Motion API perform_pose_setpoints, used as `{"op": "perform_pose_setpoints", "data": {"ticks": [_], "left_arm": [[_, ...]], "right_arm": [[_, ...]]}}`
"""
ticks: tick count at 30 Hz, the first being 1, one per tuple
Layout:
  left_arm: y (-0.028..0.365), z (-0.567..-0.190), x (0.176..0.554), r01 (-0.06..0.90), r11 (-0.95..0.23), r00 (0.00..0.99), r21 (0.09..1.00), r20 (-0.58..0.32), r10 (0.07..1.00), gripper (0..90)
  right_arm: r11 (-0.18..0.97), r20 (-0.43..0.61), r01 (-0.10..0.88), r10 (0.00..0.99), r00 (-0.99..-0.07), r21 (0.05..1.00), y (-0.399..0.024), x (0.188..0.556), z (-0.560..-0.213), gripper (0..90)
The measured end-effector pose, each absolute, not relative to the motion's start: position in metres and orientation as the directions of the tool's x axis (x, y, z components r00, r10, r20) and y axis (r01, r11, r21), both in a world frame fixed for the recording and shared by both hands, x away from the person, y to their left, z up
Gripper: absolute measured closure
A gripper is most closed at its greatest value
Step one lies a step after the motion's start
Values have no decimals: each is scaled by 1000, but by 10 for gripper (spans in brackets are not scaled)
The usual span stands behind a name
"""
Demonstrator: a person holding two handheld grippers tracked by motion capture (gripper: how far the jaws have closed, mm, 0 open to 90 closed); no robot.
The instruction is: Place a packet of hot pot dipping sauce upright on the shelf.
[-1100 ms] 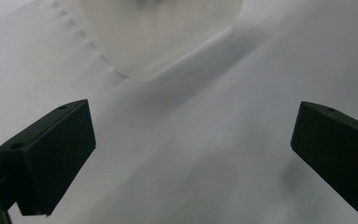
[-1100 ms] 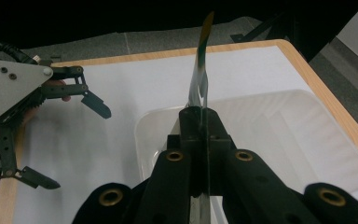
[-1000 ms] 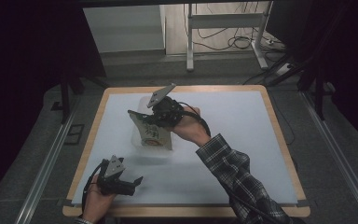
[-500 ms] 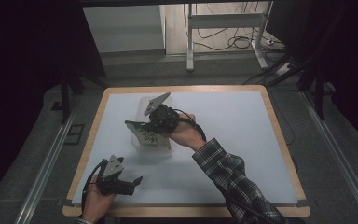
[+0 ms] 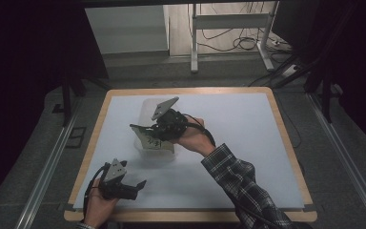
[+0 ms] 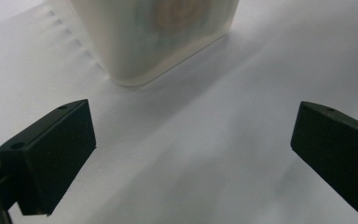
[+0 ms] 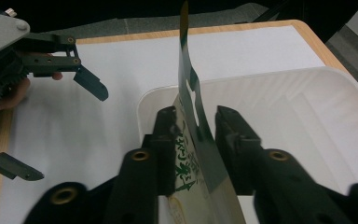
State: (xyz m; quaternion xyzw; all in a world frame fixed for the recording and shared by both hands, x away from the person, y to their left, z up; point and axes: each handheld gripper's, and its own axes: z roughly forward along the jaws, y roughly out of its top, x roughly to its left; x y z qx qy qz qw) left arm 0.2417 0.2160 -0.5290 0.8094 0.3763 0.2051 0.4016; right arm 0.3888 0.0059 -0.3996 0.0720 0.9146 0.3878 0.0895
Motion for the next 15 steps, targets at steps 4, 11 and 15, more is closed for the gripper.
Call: {"op": "perform_pose_setpoints", "data": {"ticks": [4, 11, 15], "left_arm": [[216, -529, 242, 446, -388, 633, 807, 22, 774, 0], [217, -529, 242, 457, -378, 636, 805, 1, 771, 0], [216, -529, 242, 457, -386, 641, 801, 3, 767, 0]], "right_arm": [[693, -119, 54, 200, -973, 719, 4, 386, -399, 592], [684, -124, 59, 216, -969, 727, 0, 383, -396, 466], [677, -119, 68, 226, -967, 733, -3, 383, -395, 430]]}}
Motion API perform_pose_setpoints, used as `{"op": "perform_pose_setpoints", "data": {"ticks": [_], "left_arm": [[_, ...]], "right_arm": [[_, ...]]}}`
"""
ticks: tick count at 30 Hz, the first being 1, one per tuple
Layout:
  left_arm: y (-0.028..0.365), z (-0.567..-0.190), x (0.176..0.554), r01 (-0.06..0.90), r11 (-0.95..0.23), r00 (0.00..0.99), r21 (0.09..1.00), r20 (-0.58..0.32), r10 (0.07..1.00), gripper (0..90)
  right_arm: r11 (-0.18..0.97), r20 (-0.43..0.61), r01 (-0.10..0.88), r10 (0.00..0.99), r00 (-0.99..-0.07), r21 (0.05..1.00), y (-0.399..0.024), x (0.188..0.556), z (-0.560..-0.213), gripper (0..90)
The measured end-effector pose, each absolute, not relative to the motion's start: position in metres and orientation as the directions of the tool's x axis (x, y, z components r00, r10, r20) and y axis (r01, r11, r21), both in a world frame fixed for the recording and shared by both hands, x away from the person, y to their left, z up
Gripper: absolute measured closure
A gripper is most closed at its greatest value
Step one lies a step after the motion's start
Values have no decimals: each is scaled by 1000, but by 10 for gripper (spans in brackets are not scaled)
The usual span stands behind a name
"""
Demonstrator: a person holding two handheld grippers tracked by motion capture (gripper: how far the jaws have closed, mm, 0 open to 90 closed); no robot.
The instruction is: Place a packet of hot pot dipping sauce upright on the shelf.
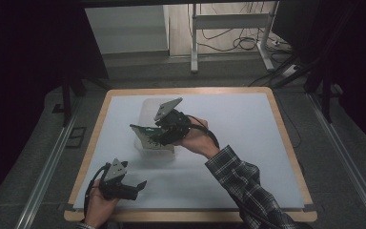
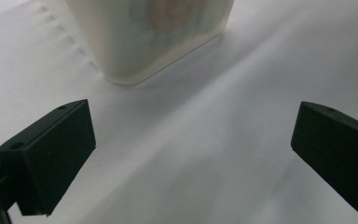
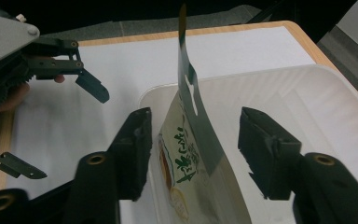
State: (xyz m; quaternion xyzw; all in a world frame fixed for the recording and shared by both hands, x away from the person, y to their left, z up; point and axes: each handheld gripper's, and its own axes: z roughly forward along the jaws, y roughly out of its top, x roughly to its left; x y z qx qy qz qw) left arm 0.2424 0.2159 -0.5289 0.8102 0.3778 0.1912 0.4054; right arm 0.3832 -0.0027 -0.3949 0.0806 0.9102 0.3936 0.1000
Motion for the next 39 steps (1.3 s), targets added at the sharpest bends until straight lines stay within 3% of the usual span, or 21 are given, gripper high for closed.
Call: {"op": "perform_pose_setpoints", "data": {"ticks": [12, 39], "left_arm": [[214, -527, 241, 438, -381, 656, 814, 1, 755, 0], [213, -527, 241, 448, -404, 652, 798, 17, 758, 0]], "right_arm": [[662, -97, 95, 247, -964, 744, -18, 381, -391, 327], [619, -33, 169, 301, -953, 767, -52, 374, -394, 192]]}}
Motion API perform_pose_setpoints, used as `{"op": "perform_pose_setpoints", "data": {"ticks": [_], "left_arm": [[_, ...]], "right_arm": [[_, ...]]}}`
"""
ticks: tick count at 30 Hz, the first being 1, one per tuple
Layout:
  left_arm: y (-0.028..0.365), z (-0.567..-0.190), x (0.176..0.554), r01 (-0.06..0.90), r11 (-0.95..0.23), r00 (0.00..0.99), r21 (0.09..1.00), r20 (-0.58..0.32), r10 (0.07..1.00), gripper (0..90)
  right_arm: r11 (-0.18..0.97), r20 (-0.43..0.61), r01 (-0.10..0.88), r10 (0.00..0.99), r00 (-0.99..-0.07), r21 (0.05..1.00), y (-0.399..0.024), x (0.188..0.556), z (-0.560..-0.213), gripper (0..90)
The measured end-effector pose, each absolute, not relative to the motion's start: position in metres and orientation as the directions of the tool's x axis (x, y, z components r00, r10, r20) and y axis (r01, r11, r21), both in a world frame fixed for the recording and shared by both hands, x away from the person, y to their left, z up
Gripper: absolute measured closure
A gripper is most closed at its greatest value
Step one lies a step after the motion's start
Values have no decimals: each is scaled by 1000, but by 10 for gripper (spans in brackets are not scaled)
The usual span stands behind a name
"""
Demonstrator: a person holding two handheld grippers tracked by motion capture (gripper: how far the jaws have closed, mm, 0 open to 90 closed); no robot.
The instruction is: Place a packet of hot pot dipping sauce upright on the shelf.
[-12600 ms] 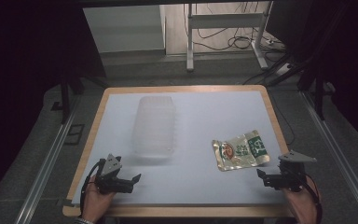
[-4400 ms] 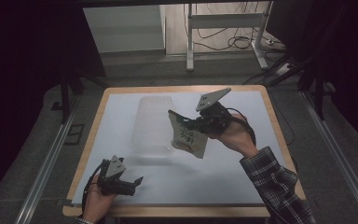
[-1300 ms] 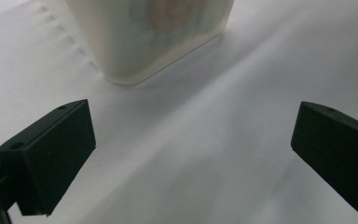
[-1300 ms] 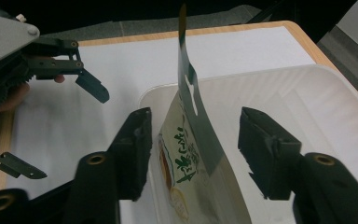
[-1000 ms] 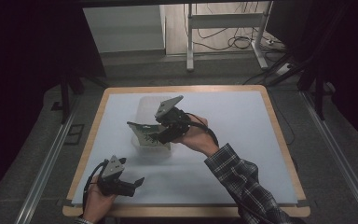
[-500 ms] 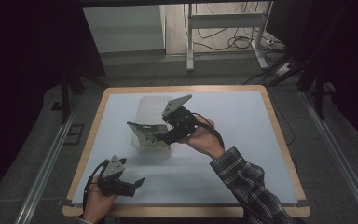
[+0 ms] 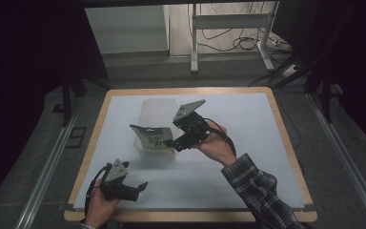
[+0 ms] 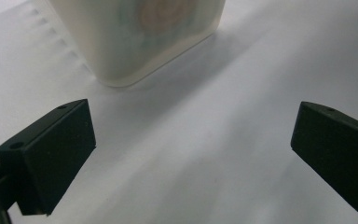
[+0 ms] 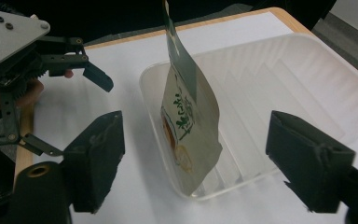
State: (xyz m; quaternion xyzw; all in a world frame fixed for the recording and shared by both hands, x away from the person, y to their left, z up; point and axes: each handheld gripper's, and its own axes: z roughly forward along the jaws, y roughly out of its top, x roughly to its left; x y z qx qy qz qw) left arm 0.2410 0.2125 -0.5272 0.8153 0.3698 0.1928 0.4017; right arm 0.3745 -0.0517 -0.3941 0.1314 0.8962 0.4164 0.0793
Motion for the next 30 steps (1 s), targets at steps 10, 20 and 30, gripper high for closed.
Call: {"op": "perform_pose_setpoints", "data": {"ticks": [10, 20, 30], "left_arm": [[212, -528, 241, 446, -404, 651, 799, 21, 759, 0], [211, -528, 241, 446, -409, 650, 796, 26, 759, 0], [211, -528, 241, 445, -413, 650, 795, 31, 759, 0]], "right_arm": [[605, -30, 176, 314, -949, 776, -67, 369, -395, 125], [585, -27, 194, 347, -937, 788, -83, 365, -402, 96], [577, -29, 211, 378, -925, 789, -102, 360, -413, 81]]}}
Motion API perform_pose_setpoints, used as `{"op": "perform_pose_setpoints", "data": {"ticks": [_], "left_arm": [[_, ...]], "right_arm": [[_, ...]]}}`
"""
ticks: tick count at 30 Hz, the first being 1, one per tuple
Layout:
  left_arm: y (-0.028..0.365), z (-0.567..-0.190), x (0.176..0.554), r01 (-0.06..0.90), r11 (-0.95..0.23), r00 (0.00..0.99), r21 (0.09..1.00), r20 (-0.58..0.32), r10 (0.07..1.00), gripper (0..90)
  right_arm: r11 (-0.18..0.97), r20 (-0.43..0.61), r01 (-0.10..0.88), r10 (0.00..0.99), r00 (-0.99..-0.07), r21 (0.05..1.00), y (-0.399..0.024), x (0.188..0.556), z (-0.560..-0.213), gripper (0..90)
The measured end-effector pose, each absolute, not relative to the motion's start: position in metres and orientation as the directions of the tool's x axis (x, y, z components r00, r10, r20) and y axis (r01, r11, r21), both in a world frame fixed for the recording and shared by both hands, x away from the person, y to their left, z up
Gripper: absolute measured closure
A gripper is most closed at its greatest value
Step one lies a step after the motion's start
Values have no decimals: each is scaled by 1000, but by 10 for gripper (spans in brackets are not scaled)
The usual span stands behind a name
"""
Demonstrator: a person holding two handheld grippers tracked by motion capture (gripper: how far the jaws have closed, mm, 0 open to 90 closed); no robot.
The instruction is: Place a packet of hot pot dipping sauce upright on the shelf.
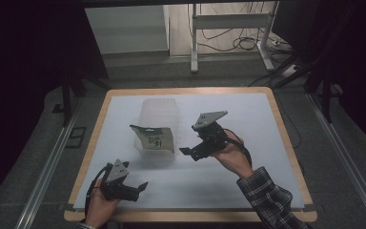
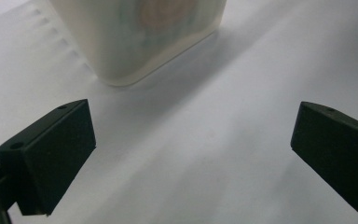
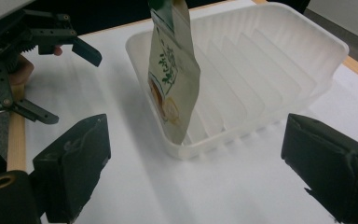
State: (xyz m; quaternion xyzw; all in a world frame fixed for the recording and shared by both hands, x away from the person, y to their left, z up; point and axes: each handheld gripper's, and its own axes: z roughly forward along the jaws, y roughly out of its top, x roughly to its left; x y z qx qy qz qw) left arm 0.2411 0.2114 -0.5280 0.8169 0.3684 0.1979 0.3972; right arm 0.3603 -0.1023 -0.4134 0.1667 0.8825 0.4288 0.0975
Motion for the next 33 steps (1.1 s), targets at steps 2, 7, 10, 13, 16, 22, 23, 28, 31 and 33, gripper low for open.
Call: {"op": "perform_pose_setpoints", "data": {"ticks": [2, 7, 10, 13, 16, 22, 23, 28, 31, 33], "left_arm": [[211, -528, 241, 445, -413, 649, 795, 31, 760, 0], [212, -528, 241, 446, -410, 648, 795, 30, 761, 0], [212, -528, 241, 445, -411, 648, 795, 31, 761, 0], [211, -528, 241, 445, -414, 649, 794, 33, 760, 0], [211, -528, 241, 445, -413, 649, 794, 33, 760, 0], [211, -528, 241, 444, -416, 649, 794, 35, 760, 0], [211, -528, 241, 444, -416, 649, 794, 35, 760, 0], [211, -528, 241, 443, -416, 649, 794, 36, 760, 0], [211, -528, 241, 443, -417, 649, 794, 36, 760, 0], [211, -528, 241, 443, -416, 649, 794, 36, 760, 0]], "right_arm": [[570, -25, 216, 384, -923, 793, -106, 360, -416, 79], [563, -23, 225, 399, -917, 796, -113, 359, -421, 71], [558, -22, 228, 405, -914, 798, -117, 358, -424, 67], [554, -22, 233, 414, -910, 799, -123, 358, -426, 64], [555, -26, 234, 420, -907, 798, -126, 357, -428, 61], [555, -31, 241, 436, -899, 796, -136, 354, -430, 48], [557, -36, 236, 433, -901, 796, -137, 354, -429, 47], [552, -42, 236, 443, -895, 800, -144, 351, -427, 43], [550, -45, 236, 448, -893, 801, -148, 348, -427, 40], [549, -45, 237, 451, -891, 802, -151, 347, -427, 38]]}}
